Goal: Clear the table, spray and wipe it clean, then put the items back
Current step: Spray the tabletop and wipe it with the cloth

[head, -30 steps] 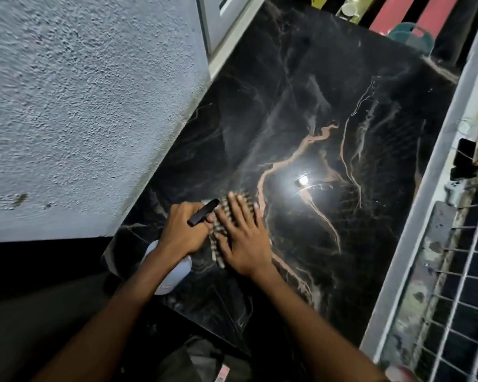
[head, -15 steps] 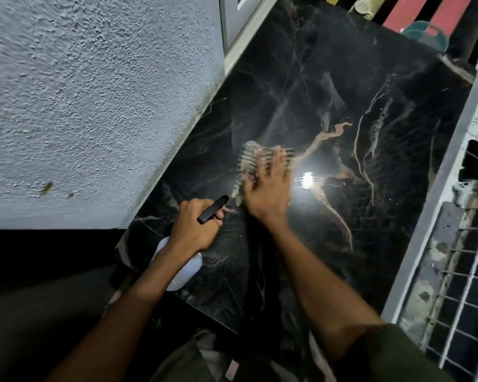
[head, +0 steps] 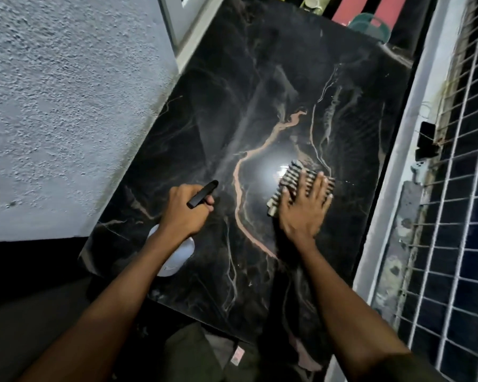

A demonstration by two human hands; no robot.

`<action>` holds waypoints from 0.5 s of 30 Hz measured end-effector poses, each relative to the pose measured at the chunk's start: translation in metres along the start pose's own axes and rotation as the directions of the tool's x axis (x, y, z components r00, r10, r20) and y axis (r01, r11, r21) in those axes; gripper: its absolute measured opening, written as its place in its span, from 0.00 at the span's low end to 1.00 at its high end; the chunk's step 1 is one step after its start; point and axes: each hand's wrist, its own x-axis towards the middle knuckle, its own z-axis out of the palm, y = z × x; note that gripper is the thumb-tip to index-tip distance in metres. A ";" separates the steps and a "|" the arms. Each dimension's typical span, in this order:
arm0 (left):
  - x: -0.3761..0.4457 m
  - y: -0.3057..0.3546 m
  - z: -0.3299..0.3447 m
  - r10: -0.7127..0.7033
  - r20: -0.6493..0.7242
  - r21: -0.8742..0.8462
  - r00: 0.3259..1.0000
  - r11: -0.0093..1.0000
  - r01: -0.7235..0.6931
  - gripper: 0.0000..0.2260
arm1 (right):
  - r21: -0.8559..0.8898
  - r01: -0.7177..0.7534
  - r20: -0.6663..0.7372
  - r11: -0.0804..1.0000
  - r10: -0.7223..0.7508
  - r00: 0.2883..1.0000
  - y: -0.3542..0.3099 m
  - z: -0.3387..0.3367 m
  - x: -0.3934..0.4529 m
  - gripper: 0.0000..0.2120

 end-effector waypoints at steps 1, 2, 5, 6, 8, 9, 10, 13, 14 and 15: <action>-0.004 0.000 0.001 -0.006 -0.014 0.002 1.000 1.000 0.007 0.08 | 0.012 0.020 0.009 1.000 -0.020 1.000 -0.020 0.002 0.004 0.34; -0.011 0.001 0.002 -0.011 -0.037 0.003 0.999 1.000 0.011 0.08 | 0.021 0.092 0.034 0.996 -0.093 0.995 -0.040 0.006 0.003 0.34; -0.042 0.002 0.002 -0.014 -0.126 0.008 0.992 1.000 0.015 0.07 | 0.072 0.482 0.099 0.873 -0.487 0.868 -0.089 0.021 -0.039 0.34; -0.053 0.004 0.003 -0.009 -0.152 0.025 0.988 1.000 0.013 0.07 | 0.092 0.610 0.128 0.787 -0.617 0.776 -0.099 0.028 -0.063 0.33; -0.084 0.006 0.007 -0.029 -0.226 0.051 0.974 0.998 0.042 0.11 | 0.149 0.803 0.216 0.577 -0.812 0.543 -0.097 0.038 -0.120 0.31; -0.097 0.005 0.011 -0.060 -0.262 0.050 0.963 0.996 0.076 0.12 | 0.173 0.857 0.240 0.485 -0.865 0.441 -0.086 0.042 -0.144 0.30; -0.108 0.001 0.014 -0.100 -0.286 0.044 0.953 0.992 0.118 0.10 | 0.190 0.889 0.243 0.416 -0.897 0.368 -0.070 0.043 -0.162 0.28; -0.135 -0.013 0.027 -0.205 -0.338 -0.032 0.919 0.978 0.207 0.06 | 0.182 0.923 0.228 0.339 -0.927 0.296 -0.001 0.036 -0.176 0.28; -0.143 -0.015 0.032 -0.249 -0.351 -0.072 0.903 0.968 0.239 0.07 | 0.169 0.921 0.228 0.352 -0.923 0.311 0.023 0.031 -0.170 0.30; -0.150 -0.017 0.037 -0.293 -0.363 -0.105 0.885 0.956 0.274 0.08 | 0.156 0.913 0.227 0.376 -0.914 0.337 0.045 0.024 -0.159 0.31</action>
